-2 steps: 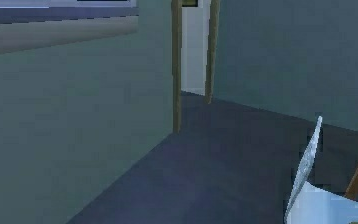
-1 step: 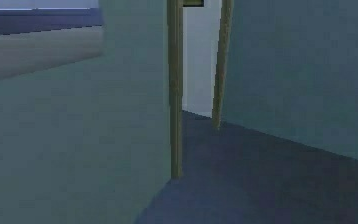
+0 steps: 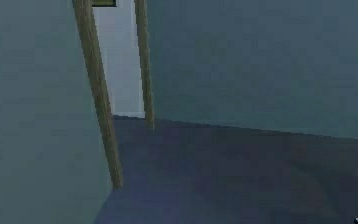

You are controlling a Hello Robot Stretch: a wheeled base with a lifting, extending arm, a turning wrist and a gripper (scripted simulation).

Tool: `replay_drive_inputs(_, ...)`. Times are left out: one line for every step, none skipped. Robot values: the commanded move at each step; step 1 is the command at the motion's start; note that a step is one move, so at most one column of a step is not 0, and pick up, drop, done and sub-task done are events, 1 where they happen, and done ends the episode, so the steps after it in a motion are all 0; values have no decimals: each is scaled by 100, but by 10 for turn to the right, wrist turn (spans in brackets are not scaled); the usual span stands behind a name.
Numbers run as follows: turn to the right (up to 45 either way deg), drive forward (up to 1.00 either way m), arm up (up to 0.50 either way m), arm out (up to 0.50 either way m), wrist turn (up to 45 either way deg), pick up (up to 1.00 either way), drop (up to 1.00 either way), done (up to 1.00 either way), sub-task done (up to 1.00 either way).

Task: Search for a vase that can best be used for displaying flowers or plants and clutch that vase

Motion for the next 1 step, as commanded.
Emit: replay_drive_inputs(0,100,0,0,0,0,0,0,0)
